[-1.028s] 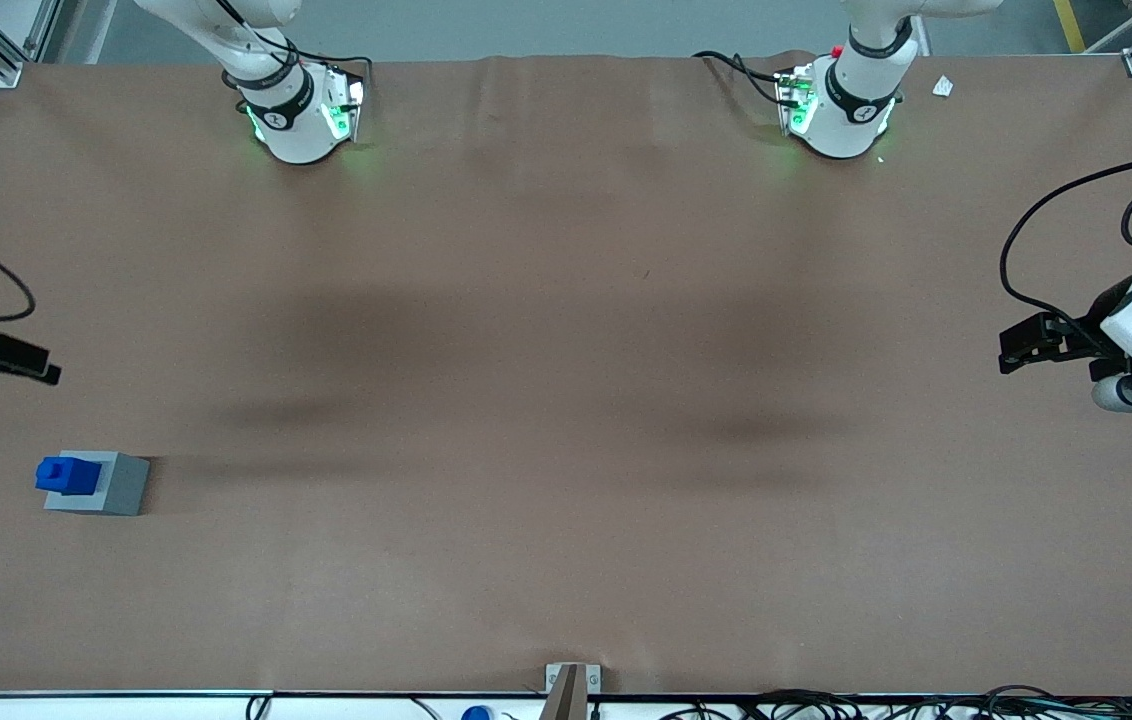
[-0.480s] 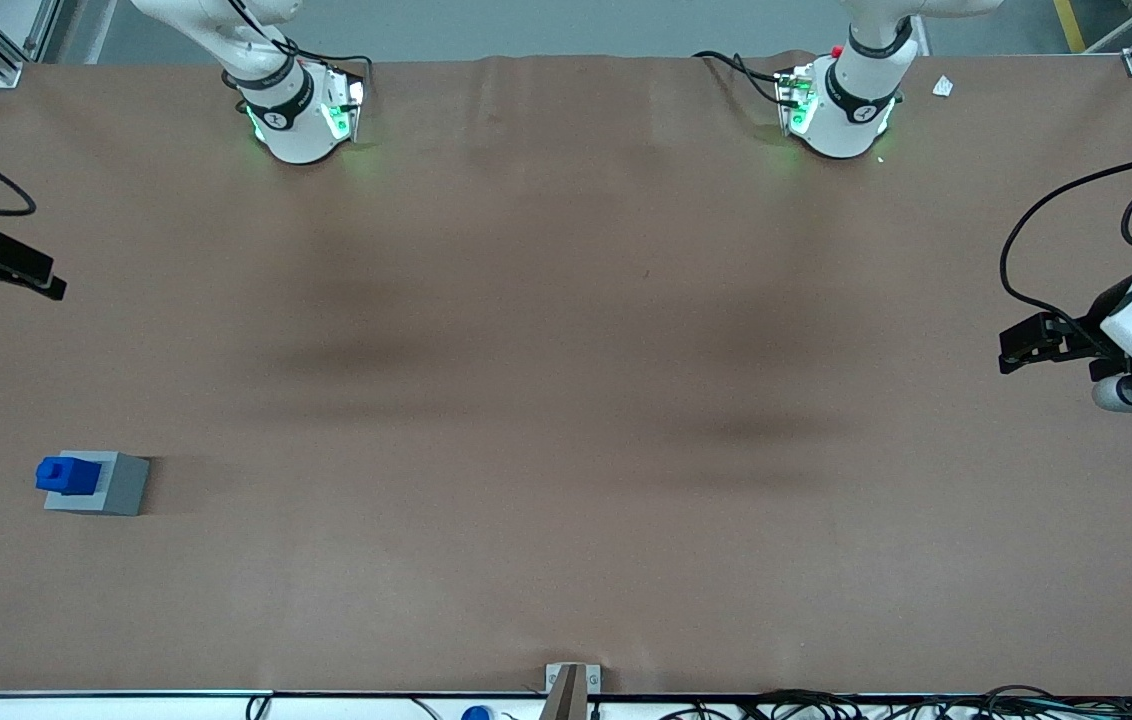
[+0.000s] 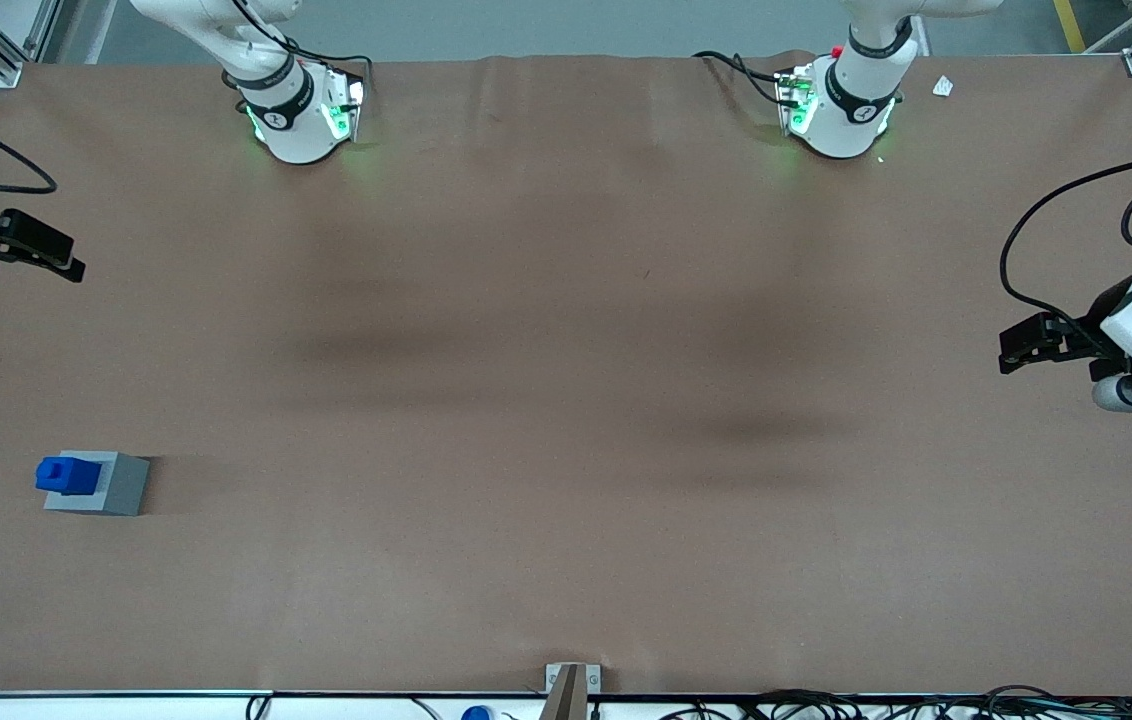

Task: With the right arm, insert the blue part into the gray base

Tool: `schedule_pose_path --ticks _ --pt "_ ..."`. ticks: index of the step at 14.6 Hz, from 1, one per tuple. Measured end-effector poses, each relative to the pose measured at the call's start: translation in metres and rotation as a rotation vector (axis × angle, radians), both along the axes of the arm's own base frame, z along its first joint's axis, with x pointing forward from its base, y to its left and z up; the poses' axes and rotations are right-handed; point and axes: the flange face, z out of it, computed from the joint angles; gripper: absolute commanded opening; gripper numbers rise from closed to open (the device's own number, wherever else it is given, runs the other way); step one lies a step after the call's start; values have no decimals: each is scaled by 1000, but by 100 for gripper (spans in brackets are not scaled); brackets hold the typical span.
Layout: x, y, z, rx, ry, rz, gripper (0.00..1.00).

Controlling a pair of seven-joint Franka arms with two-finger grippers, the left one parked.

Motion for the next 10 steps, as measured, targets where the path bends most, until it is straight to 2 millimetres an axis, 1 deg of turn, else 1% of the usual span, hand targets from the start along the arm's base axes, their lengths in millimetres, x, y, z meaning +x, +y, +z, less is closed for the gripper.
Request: schedule_pose_path --ticks 2,5,10 --pt "-1 2 1 -1 4 -2 100" --pt "-8 2 1 -2 58 -19 100" --pt "-9 12 4 -3 49 -14 100"
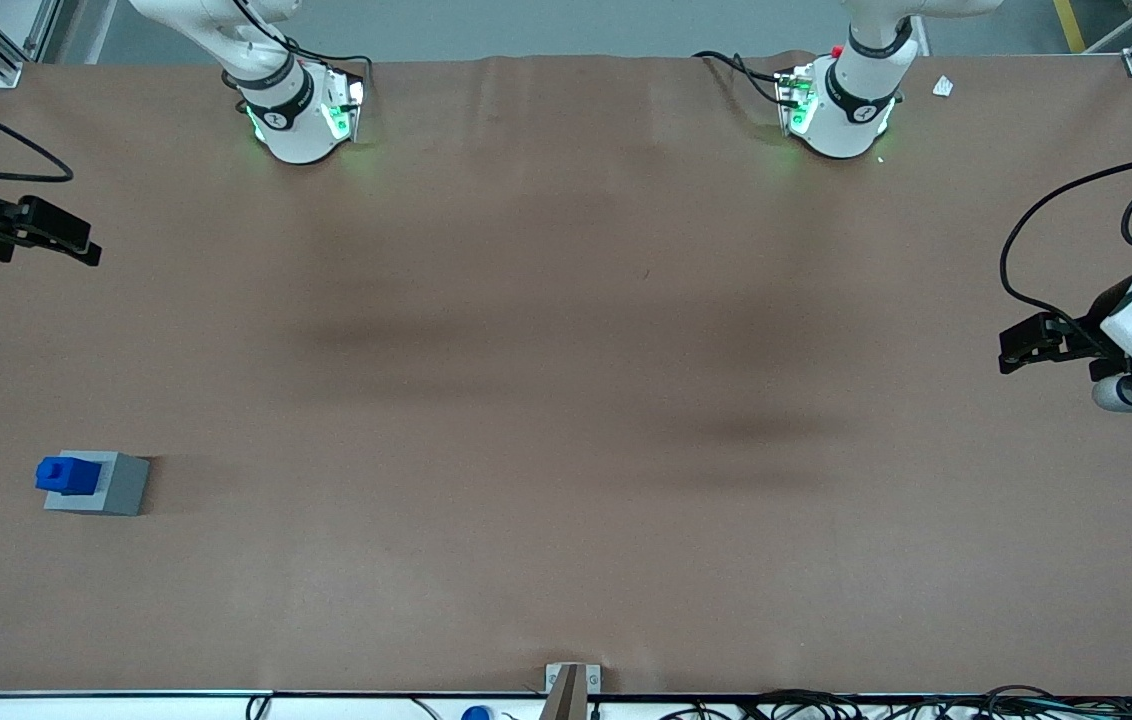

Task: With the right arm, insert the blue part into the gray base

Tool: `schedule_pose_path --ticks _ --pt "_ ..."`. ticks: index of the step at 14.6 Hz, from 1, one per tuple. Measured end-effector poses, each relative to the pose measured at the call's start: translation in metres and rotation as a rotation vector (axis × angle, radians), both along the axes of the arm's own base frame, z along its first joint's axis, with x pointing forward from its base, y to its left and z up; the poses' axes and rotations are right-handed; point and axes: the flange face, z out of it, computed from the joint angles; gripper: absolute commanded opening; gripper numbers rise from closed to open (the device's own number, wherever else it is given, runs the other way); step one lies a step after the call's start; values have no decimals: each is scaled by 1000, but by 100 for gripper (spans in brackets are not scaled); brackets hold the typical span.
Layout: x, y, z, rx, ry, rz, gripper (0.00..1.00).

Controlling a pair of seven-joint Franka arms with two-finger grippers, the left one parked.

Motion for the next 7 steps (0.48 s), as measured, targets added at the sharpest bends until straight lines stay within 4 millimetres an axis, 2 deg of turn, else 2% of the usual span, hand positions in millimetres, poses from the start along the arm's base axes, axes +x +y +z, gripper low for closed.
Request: schedule_pose_path --ticks 4,7 --pt "0 0 15 0 -36 -1 100" --pt "0 0 17 0 -40 -1 100"
